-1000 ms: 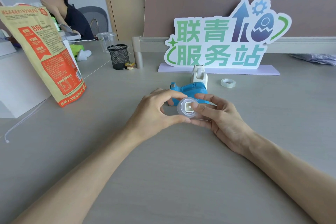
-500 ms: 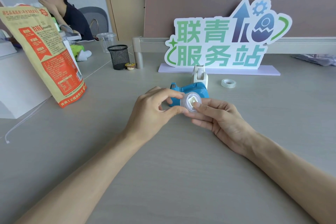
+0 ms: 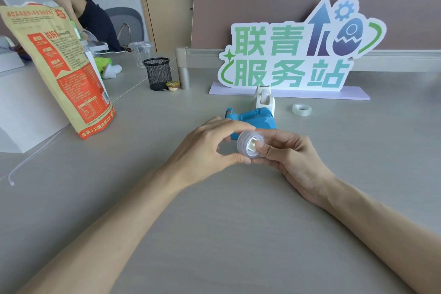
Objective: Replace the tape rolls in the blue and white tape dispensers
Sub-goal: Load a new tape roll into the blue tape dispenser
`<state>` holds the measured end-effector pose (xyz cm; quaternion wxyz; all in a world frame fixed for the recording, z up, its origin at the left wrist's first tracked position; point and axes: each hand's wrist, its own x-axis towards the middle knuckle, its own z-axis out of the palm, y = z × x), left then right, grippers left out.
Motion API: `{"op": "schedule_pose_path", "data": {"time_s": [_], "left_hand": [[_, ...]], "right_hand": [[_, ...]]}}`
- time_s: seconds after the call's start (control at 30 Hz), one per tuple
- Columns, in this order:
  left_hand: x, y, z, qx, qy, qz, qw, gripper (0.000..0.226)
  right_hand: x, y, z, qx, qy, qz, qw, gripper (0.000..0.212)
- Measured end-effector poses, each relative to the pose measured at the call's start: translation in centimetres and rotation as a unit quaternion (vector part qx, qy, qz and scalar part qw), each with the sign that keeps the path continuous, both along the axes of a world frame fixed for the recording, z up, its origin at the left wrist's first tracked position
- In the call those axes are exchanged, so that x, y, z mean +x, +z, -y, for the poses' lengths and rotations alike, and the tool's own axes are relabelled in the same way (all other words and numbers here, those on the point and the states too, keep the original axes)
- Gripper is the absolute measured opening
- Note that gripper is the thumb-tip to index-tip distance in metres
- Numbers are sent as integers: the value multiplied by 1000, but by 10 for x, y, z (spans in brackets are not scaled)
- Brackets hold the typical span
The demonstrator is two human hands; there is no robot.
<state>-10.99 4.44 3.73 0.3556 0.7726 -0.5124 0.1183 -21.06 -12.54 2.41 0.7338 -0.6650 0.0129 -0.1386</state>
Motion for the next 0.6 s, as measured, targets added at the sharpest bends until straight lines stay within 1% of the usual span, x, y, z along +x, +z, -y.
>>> {"op": "schedule_pose_path", "data": {"time_s": [0.07,0.17,0.3,0.4,0.6], "left_hand": [[1,2,-2,11,0,21,1000,49],[2,2,-4,5,16,21,1000,45],[-1,3,-5,9,20,19,1000,46],[0,3,-5,14,17,12,1000,46],[0,5,-5,65,-2,5,998,49]], "right_hand": [[0,0,-1,-21,-4,-5,1000,35],[1,-1,-1,-32,-11,-7,999,35],[1,-1,0,-48,-20,-5,999,25],[1,-2,0,-60,-29,-2,998,24],[-1,-1,-3,-105,-40,9,994,22]]}}
